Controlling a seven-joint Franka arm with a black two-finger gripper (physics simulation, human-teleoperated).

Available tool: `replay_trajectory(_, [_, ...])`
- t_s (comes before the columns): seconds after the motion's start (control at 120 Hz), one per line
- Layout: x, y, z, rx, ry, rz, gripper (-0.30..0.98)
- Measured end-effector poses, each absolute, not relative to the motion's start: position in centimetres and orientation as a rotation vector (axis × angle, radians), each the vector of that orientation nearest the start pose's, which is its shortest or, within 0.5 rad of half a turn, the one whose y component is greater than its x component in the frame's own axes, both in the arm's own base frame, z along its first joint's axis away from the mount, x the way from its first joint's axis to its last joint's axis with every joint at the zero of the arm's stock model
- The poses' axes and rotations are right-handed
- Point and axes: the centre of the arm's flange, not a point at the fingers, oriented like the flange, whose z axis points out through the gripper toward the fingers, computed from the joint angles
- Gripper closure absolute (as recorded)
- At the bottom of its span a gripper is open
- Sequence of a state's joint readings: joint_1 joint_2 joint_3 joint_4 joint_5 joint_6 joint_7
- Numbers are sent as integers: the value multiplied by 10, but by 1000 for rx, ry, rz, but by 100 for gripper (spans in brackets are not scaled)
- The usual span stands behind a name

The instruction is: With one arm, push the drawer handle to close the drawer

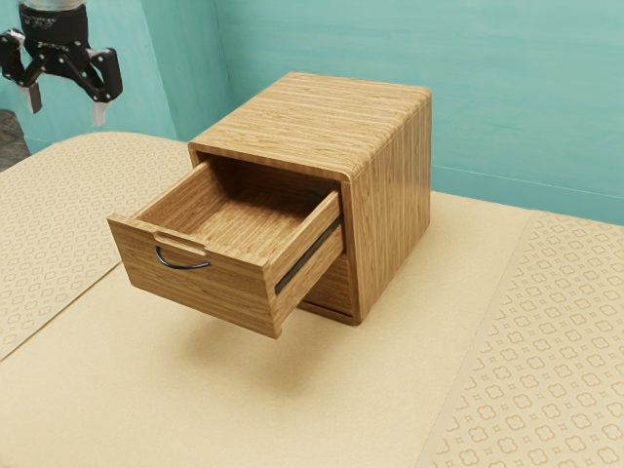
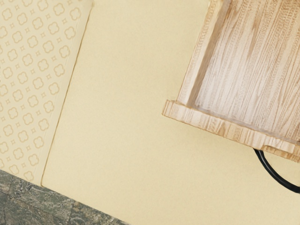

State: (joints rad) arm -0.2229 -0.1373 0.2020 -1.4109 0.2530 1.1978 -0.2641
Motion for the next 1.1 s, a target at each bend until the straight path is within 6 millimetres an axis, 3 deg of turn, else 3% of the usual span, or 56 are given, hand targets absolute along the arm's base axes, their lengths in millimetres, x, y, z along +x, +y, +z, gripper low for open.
replay_trajectory(0.208, [479, 32, 737, -2878, -572, -70, 0])
replay_trajectory(0.35, [434, 16, 761, -2902, -597, -81, 0])
replay_trajectory(0.408, [398, 22, 730, -2922, -590, -39, 0])
replay_trajectory(0.483, [340, 31, 663, -2979, -610, 14, 9])
replay_trajectory(0.542, [308, 24, 651, -3011, -607, -42, 25])
replay_trajectory(0.608, [290, 16, 632, -3025, -607, -66, 42])
replay_trajectory(0.675, [292, 10, 604, -3029, -609, -58, 54])
replay_trajectory(0.725, [304, 4, 585, -3029, -605, -52, 60])
replay_trajectory(0.875, [319, -26, 532, -3047, -486, -132, 71])
replay_trajectory(1.1, [339, -38, 522, -3078, -357, -341, 77])
